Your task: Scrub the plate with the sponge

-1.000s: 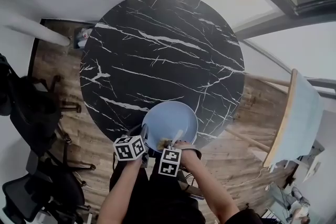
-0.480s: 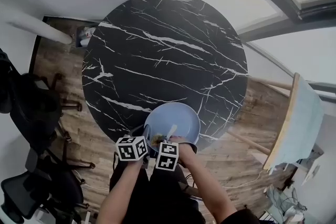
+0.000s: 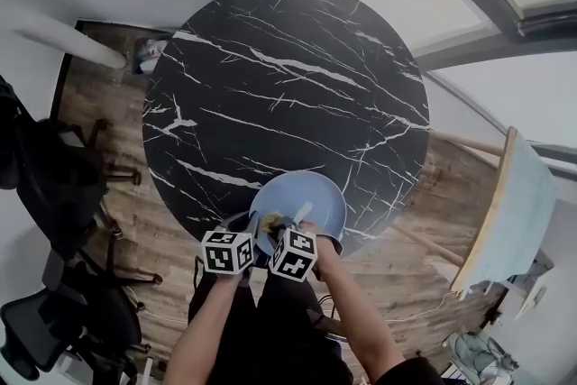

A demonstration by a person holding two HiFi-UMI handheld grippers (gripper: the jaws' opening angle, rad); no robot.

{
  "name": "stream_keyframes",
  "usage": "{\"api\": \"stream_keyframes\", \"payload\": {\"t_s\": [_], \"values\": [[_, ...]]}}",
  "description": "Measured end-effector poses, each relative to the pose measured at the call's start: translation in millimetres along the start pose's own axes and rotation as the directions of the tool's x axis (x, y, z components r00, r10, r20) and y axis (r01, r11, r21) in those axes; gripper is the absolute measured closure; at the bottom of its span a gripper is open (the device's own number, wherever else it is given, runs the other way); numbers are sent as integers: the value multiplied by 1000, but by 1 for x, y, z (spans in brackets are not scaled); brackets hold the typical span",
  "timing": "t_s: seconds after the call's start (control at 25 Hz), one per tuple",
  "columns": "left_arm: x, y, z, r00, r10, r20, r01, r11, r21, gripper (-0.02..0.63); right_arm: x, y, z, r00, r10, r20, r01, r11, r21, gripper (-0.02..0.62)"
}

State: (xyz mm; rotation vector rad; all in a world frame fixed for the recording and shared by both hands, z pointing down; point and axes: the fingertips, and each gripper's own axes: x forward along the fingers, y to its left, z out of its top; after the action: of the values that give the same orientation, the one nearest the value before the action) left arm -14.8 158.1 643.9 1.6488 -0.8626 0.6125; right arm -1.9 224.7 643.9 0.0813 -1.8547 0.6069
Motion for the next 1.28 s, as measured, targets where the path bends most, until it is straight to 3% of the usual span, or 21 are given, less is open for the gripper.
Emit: {"api": "stream_keyframes", "payload": {"t_s": [0.24,0.48,0.72,0.84,1.0,1.28], "values": [[0,-2,1,1000,7,-15,-6,999,43,592,-16,-40,9,995,-79,53,76,995,57,571],[0,-1,1,1000,-5,-17,6,999,37,591,-32,-80,14,983,-159,94,148,982,118,571],[0,-2,1,1000,-20,-18,20,1000,15,592,-50,-118,6,947,-309,84,291,941,174,571],[0,-1,1,1000,-20,-11,20,1000,-11,592,-50,-119,6,935,-348,70,331,926,180,571],[0,0,2,1000,-10,11,11,999,-50,592,-45,-110,8,923,-383,44,376,919,114,571],[0,2,2,1000,6,29,-3,996,-86,591,-26,-60,-4,949,-313,33,312,949,37,571]]}}
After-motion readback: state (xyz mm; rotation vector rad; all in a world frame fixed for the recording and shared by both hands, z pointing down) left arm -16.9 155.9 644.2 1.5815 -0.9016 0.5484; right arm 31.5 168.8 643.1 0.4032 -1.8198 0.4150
